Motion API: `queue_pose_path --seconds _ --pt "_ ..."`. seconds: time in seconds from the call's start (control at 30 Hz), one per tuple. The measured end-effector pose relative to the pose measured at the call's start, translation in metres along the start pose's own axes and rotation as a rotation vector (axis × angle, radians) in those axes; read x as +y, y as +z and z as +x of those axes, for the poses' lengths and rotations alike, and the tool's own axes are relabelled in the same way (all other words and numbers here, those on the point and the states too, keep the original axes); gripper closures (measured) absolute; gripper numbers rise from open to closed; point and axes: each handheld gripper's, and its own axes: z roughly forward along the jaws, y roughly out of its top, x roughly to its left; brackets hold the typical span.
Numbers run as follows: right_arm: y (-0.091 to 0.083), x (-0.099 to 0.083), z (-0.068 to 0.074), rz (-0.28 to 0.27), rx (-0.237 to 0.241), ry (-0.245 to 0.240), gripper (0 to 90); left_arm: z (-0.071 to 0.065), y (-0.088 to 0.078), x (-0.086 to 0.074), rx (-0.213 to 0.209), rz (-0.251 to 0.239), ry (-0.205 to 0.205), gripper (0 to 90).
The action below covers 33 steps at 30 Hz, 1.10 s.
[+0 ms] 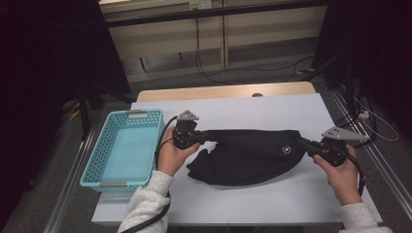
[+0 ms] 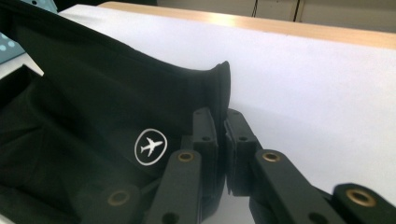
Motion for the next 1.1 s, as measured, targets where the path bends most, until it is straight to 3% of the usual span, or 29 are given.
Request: queue_pose_path --seconds 0.23,0.43,0.77,1.1 --pt "-0.002 0.028 -0.014 -0.048 -0.016 0.025 86.3 0.005 -0.003 0.024 0.009 -0.033 -0.015 81.6" --pt "0.004 0.046 -0.018 -0.065 -0.024 0.022 86.3 0.01 -0.011 0.039 0.031 -0.047 -0.021 82.0" --pt "0.018 0.053 -0.008 -0.072 -0.012 -0.016 86.3 0.022 -0.024 0.041 0.058 -0.033 -0.037 82.2" --pt "0.035 0.057 0.0 -0.078 0.012 -0.014 86.5 0.032 -0.04 0.037 0.071 -0.036 -0.062 82.4"
